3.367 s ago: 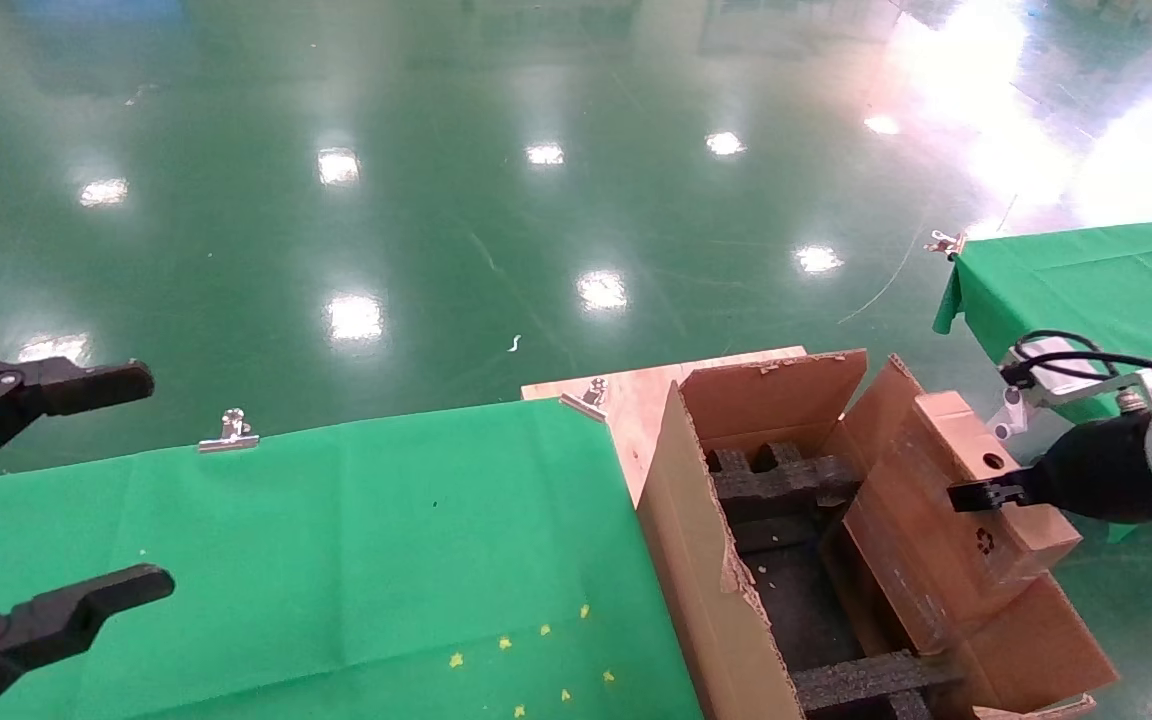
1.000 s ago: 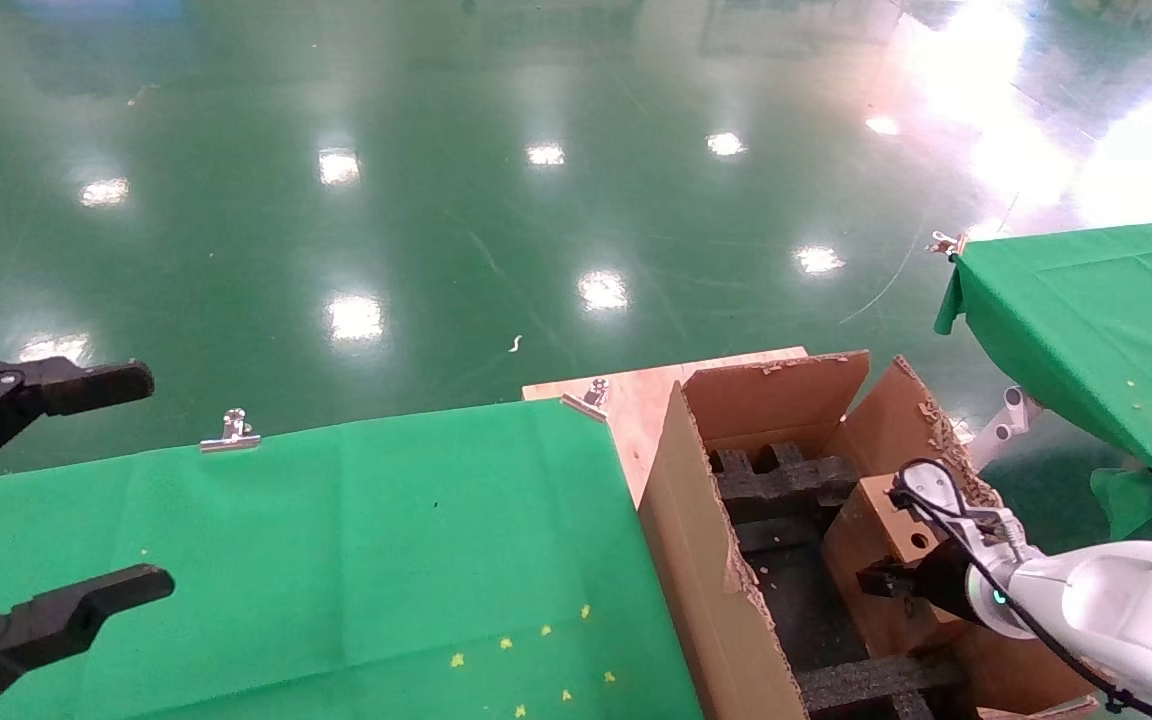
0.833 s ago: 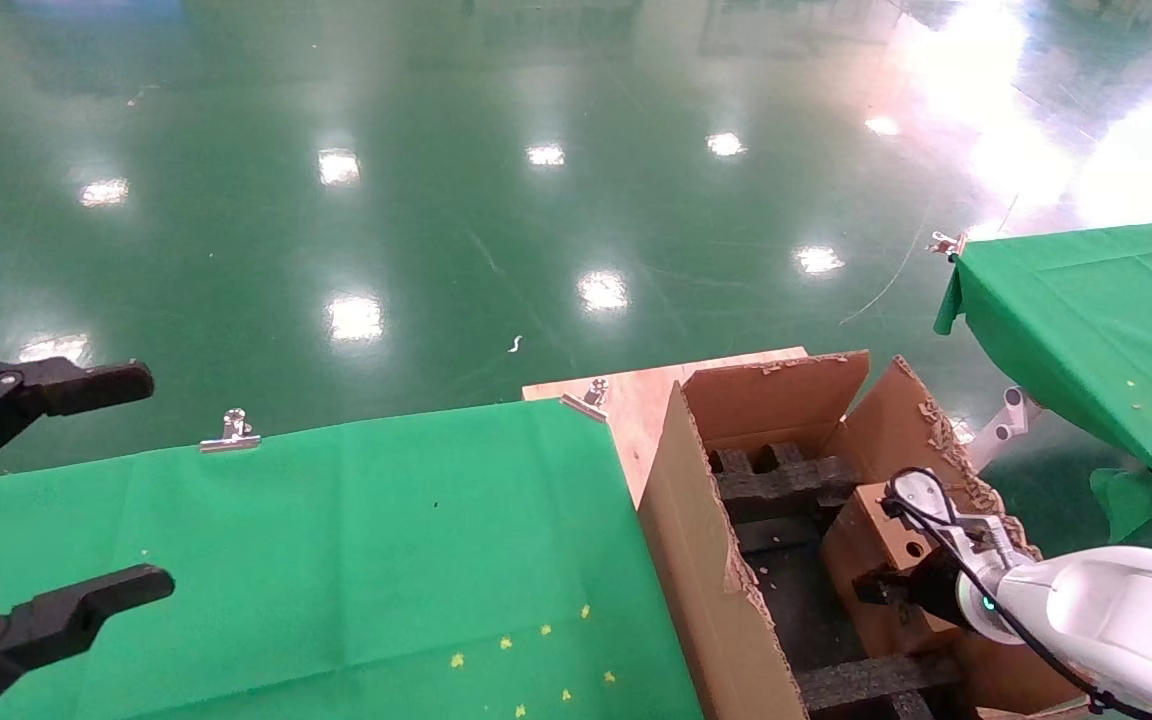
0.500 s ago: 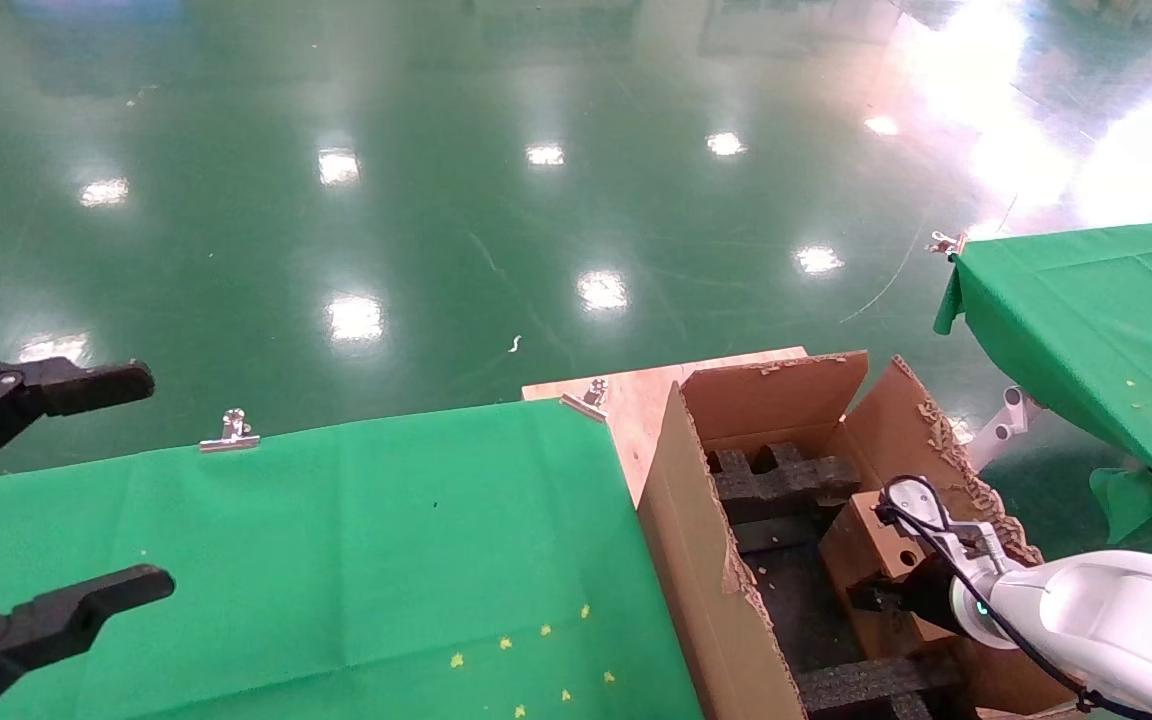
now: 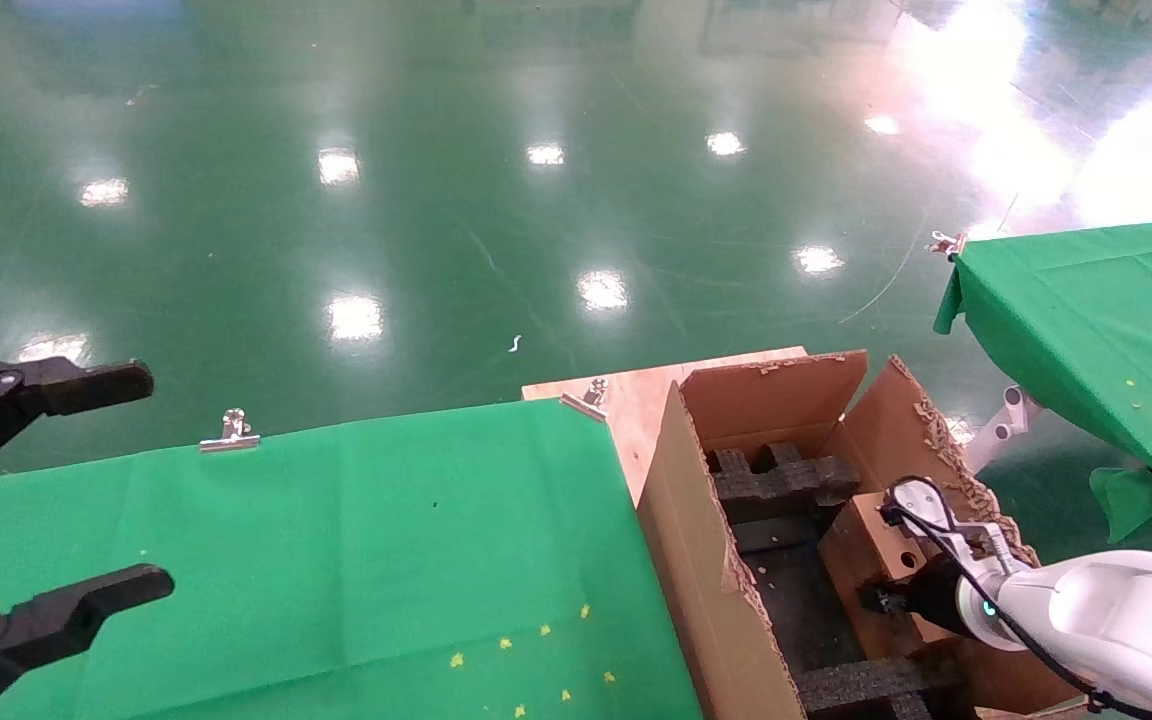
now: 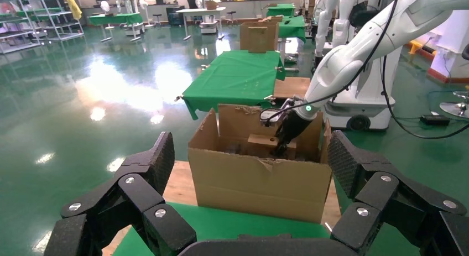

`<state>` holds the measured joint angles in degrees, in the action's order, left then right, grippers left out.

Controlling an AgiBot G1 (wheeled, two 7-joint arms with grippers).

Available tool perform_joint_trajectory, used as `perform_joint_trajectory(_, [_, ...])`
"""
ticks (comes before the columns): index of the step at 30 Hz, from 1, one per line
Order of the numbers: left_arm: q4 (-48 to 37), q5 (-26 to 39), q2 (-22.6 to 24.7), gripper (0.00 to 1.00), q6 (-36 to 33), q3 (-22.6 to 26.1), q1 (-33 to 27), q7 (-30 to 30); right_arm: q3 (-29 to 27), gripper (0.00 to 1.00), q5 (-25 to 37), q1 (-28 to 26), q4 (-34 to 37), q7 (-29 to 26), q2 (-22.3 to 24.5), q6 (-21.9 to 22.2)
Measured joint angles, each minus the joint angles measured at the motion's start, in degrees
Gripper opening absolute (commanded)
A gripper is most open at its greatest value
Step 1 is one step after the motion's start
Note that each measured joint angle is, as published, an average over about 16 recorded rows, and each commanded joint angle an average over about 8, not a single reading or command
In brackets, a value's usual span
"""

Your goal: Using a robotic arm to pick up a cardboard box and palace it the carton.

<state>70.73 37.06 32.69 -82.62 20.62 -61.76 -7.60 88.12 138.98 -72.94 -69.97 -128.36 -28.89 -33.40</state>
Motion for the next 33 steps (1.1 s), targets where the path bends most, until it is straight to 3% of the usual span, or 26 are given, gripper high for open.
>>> perform_joint_trajectory(12, [0.0, 0.0, 0.0, 1.00, 0.0, 0.0, 0.0, 0.0, -1.5, 1.00, 1.0, -2.3, -4.2, -0.3, 3.8, -0.1])
perform_joint_trajectory(19, [0.0, 0.0, 0.0, 1.00, 0.0, 0.0, 0.0, 0.0, -3.1, 1.00, 0.7, -5.9, -6.7, 2.4, 5.8, 3.7])
perform_joint_trajectory(26, [0.0, 0.0, 0.0, 1.00, 0.0, 0.0, 0.0, 0.0, -2.8, 1.00, -3.3, -10.9, -8.2, 9.7, 7.2, 14.9])
perform_joint_trajectory(33, [0.0, 0.0, 0.0, 1.00, 0.0, 0.0, 0.0, 0.0, 1.5, 1.00, -5.5, -14.4, -8.7, 14.5, 8.4, 35.1])
